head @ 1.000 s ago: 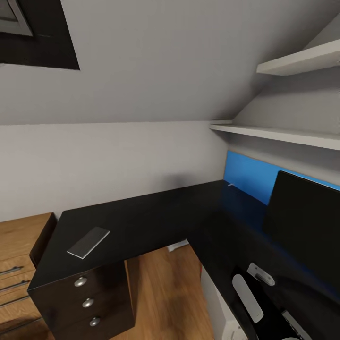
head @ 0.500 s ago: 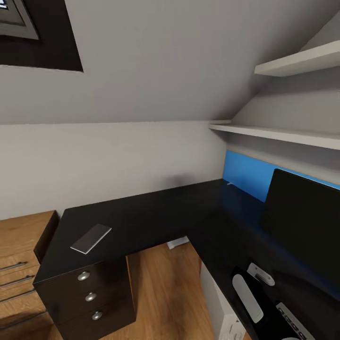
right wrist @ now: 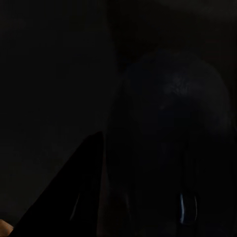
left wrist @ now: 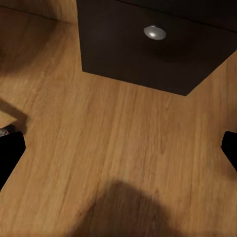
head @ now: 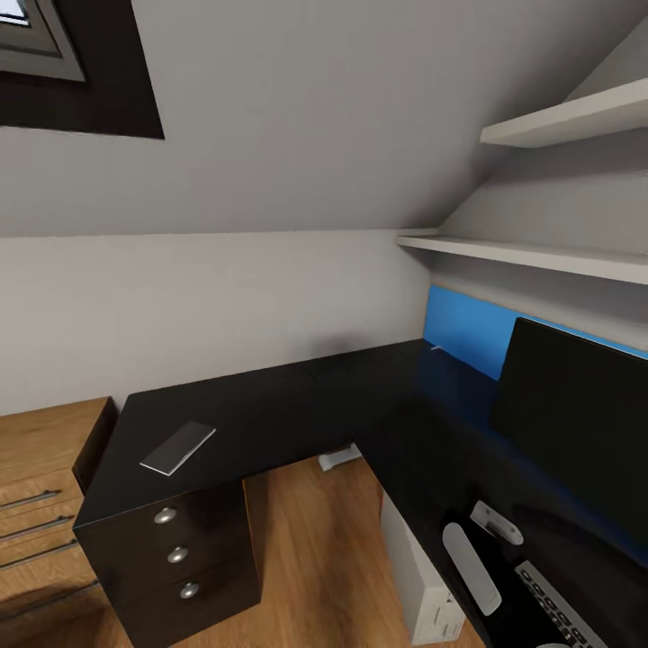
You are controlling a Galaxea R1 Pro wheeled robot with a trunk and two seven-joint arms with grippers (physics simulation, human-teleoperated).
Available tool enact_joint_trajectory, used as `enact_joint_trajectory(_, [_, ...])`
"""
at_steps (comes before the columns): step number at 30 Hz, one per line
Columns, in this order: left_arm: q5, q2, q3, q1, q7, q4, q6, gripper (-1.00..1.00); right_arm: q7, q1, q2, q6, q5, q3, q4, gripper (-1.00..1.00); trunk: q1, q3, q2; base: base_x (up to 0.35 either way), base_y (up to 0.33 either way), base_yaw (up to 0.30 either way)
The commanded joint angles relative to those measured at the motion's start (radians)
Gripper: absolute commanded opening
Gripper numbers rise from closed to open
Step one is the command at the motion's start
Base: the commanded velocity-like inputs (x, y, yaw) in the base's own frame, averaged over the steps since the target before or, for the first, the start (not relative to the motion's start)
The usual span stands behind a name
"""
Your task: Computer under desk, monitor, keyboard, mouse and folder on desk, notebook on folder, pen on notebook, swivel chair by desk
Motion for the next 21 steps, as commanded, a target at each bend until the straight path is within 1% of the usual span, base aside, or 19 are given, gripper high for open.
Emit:
enact_joint_trajectory(1, [0.009, 0.000, -0.001, -0.001, -0.003, 0.001, -0.003, 1.00, -0.007, -0.001, -0.001, 0.006, -0.003, 0.003, -0.001, -1.00, 0.000, -0.001, -0.001, -0.001, 0.116, 0.000])
enact_joint_trajectory(6, [0.008, 0.000, -0.001, -0.001, -0.003, 0.001, -0.004, 1.00, -0.006, -0.001, -0.001, 0.006, -0.003, 0.003, -0.001, -1.00, 0.000, -0.001, -0.001, 0.000, 0.168, 0.000])
enact_joint_trajectory(17, [0.008, 0.000, -0.002, -0.001, -0.003, 0.001, -0.003, 1.00, -0.007, -0.001, -0.001, 0.006, -0.002, 0.005, -0.001, -1.00, 0.000, -0.001, -0.001, 0.000, 0.014, 0.000])
enact_joint_trajectory(18, [0.008, 0.000, -0.002, -0.001, -0.003, 0.001, -0.003, 1.00, -0.007, -0.001, -0.001, 0.007, -0.002, 0.005, -0.001, 1.00, 0.000, -0.001, -0.001, 0.000, 0.000, 0.000])
enact_joint_trajectory(21, [0.008, 0.000, -0.002, -0.001, -0.003, 0.001, -0.003, 1.00, -0.007, -0.001, -0.001, 0.007, -0.002, 0.004, -0.001, 1.00, 0.000, -0.001, -0.001, 0.000, 0.000, 0.000])
